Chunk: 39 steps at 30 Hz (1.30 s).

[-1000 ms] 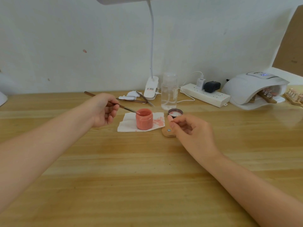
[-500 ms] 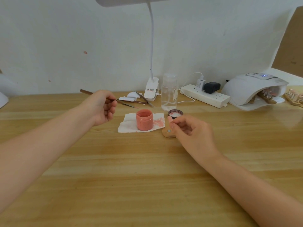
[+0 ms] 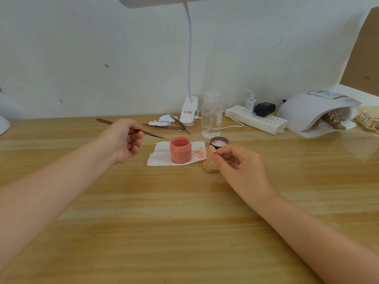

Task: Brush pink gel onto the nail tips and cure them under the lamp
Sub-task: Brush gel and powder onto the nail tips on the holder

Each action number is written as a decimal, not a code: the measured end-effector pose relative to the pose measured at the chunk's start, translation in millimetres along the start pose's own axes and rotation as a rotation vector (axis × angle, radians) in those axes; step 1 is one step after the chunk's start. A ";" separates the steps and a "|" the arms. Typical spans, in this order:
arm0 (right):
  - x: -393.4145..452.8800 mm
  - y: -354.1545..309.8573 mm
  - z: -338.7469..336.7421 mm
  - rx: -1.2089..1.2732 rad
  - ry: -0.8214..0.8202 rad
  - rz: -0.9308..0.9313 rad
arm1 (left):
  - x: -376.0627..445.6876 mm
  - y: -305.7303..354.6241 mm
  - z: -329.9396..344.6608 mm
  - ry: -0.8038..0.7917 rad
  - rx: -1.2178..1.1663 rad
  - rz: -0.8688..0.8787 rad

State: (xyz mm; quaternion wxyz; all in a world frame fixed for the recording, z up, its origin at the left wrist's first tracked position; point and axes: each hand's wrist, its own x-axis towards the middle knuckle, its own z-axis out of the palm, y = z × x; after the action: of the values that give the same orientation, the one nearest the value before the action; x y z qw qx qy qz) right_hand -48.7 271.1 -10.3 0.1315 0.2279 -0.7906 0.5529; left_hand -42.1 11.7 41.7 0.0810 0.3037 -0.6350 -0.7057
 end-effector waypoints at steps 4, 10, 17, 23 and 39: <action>-0.1 1.3 0.0 0.001 0.006 -0.003 | -2.4 -2.1 7.4 -0.020 -0.021 0.008; 0.1 3.7 0.0 -0.001 0.011 -0.013 | -3.8 -7.9 4.5 -0.004 -0.026 0.017; 0.0 3.3 0.2 -0.013 0.008 -0.022 | -20.9 -9.0 14.4 -0.048 -0.267 0.106; -0.3 2.1 -1.0 -0.004 0.021 0.002 | -62.8 -25.1 49.4 -0.199 -0.255 0.527; 1.2 5.3 -0.2 -0.031 0.033 -0.023 | -82.7 -73.9 55.9 -0.143 0.321 1.161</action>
State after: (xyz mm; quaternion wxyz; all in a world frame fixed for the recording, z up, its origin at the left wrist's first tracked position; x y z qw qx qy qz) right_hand -52.4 272.6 -13.9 0.1545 0.2257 -0.7942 0.5427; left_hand 14.6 113.7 -0.7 0.3632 -0.1319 -0.7992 -0.4603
